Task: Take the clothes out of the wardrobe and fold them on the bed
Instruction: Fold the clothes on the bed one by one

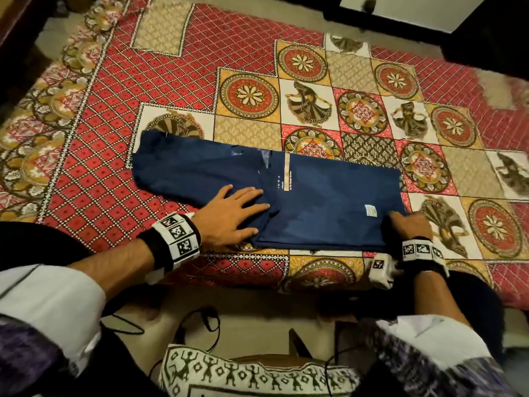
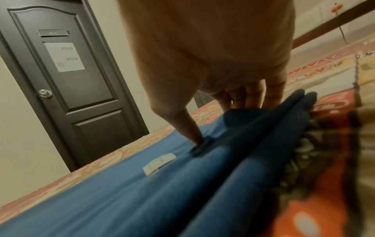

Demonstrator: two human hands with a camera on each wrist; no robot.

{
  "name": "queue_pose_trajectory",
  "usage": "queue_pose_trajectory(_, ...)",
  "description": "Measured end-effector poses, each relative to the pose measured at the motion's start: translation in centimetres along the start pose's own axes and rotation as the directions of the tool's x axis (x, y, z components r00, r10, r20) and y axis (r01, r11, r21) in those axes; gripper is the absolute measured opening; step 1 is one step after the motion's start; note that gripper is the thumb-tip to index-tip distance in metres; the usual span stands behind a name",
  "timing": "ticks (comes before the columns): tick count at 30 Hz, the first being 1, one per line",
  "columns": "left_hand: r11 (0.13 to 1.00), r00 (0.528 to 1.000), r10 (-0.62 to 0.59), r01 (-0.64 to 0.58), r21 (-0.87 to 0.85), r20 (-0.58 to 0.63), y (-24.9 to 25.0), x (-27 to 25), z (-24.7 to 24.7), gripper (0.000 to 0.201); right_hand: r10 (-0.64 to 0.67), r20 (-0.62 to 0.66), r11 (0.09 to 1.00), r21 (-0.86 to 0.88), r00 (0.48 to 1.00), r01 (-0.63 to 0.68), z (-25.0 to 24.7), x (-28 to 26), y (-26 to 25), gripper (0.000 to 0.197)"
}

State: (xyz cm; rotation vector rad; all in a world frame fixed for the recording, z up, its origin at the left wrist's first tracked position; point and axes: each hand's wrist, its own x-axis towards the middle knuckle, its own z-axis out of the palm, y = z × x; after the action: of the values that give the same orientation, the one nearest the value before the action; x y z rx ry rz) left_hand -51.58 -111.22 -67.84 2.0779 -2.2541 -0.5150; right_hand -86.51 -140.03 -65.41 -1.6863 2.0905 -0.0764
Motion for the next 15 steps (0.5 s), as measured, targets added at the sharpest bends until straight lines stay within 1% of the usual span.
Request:
queue_pose_trajectory(2,0.999,1.0,0.001,-0.002,-0.044,-0.011,-0.1,0.1,-0.4,0.068,-0.015,0.029,0.995,0.095,0.999,0.012,0.3,1.1,0.6,0.068)
queue_pose_trajectory(5,0.976,0.996,-0.021,0.001,-0.218,-0.089,-0.3,0.2,-1.5,0.065,-0.057,-0.001,0.955,0.29,0.998,0.055,-0.1,0.7,0.0,0.038)
queue_pose_trajectory(6,0.952,0.991,-0.04,-0.001,-0.305,-0.126,-0.6,0.3,-1.9,0.061,-0.09,-0.026,0.943,0.319,0.996,0.094,-0.5,-0.9,-1.3,0.031)
queue_pose_trajectory(7,0.91,0.986,-0.073,0.004,-0.414,-0.152,-0.8,0.4,-2.3,0.056,-0.136,-0.052,0.929,0.34,0.989,0.146,-0.9,-2.3,-2.6,0.031)
queue_pose_trajectory(8,0.844,0.979,-0.124,0.017,-0.537,-0.164,-1.1,0.3,-2.9,0.052,-0.189,-0.076,0.909,0.363,0.979,0.204,-1.3,-4.2,-4.3,0.032)
queue_pose_trajectory(9,0.757,0.97,-0.184,0.039,-0.653,-0.156,-1.4,0.4,-3.6,0.048,-0.244,-0.083,0.886,0.386,0.966,0.257,-1.6,-6.2,-6.1,0.028)
queue_pose_trajectory(10,0.657,0.963,-0.24,0.068,-0.751,-0.123,-1.7,0.4,-4.3,0.043,-0.301,-0.078,0.862,0.405,0.951,0.306,-1.4,-7.7,-7.6,0.023)
queue_pose_trajectory(11,0.542,0.958,-0.28,0.102,-0.834,-0.064,-2.1,0.6,-5.2,0.038,-0.369,-0.069,0.828,0.428,0.927,0.362,-1.2,-9.7,-9.3,0.018)
queue_pose_trajectory(12,0.407,0.953,-0.303,0.135,-0.903,0.006,-2.4,0.7,-6.2,0.037,-0.43,-0.048,0.79,0.463,0.901,0.402,-0.7,-11.7,-11.1,0.015)
queue_pose_trajectory(13,0.256,0.945,-0.318,0.16,-0.953,0.074,-3.0,0.5,-7.2,0.042,-0.499,-0.017,0.745,0.501,0.866,0.439,0.3,-13.9,-13.2,0.015)
queue_pose_trajectory(15,-0.027,0.924,-0.326,0.202,-0.979,0.2,-4.5,-0.1,-9.4,0.06,-0.643,0.052,0.648,0.568,0.764,0.508,3.5,-18.6,-17.5,0.023)
